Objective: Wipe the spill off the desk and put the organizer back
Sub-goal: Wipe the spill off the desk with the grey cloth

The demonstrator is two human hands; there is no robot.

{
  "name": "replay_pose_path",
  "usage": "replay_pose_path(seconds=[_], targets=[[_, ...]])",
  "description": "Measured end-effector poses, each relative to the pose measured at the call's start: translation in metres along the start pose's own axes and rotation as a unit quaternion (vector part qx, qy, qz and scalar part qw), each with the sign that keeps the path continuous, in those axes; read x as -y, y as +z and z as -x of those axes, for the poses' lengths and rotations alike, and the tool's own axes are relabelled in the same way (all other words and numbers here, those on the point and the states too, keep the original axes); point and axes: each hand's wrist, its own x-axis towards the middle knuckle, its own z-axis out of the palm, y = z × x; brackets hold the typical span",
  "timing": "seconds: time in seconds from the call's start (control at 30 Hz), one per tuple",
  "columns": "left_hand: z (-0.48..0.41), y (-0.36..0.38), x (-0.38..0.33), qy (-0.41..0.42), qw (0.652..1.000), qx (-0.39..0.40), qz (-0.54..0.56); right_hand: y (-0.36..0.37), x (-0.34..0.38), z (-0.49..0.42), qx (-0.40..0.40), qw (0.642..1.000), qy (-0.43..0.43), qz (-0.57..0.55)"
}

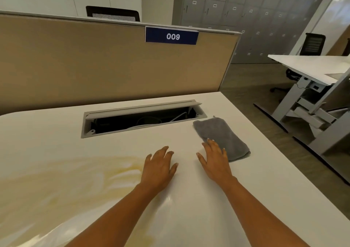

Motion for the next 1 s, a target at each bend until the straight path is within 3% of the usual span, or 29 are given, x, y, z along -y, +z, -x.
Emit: replay_pose_path(seconds=[0.43,0.77,1.0], targets=[[-0.076,0.041,-0.032,-0.019,0.998,0.038,-0.042,0.011,-0.059,-0.059,-0.001,0.997,0.006,-0.081],[-0.084,0.042,-0.034,-0.010,0.999,0.032,-0.033,0.016,-0.064,-0.062,0.011,0.999,-0.010,-0.031],[-0.082,0.039,-0.031,-0.009,0.999,0.035,-0.033,0.011,-0.052,-0.065,-0.006,0.997,0.025,-0.070]])
